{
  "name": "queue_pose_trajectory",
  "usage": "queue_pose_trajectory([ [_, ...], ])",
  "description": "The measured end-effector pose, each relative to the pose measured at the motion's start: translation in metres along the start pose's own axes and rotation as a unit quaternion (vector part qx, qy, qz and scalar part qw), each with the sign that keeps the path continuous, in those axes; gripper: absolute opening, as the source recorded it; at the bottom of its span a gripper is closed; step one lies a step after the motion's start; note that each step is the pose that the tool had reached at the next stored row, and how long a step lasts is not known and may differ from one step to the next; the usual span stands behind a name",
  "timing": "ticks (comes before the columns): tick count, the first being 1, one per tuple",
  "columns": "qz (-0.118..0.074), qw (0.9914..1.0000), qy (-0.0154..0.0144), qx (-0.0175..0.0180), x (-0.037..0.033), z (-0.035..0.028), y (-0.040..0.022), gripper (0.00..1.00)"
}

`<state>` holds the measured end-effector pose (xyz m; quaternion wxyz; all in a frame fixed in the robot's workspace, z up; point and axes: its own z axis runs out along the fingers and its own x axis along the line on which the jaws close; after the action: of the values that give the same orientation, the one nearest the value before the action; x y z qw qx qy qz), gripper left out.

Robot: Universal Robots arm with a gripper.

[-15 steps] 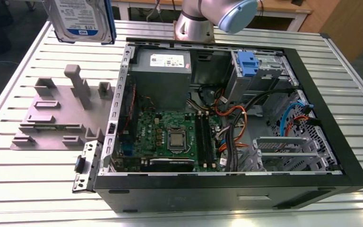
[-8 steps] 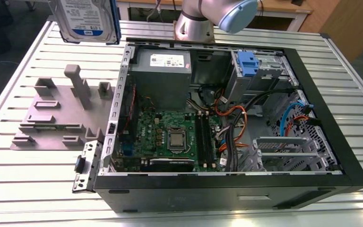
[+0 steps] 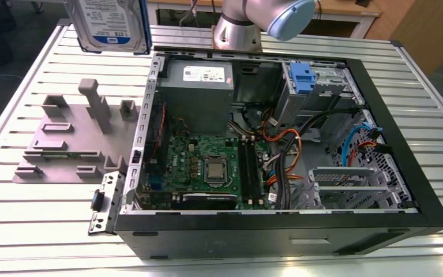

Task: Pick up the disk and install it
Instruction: 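Pick up the disk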

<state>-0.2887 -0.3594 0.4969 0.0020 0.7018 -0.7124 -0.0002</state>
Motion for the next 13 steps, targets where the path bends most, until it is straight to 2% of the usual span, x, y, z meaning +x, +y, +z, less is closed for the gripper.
queue_pose_trajectory([
  [13,0.0,1.0,0.0,0.0,-0.0002,0.0,-0.0114,0.36],
])
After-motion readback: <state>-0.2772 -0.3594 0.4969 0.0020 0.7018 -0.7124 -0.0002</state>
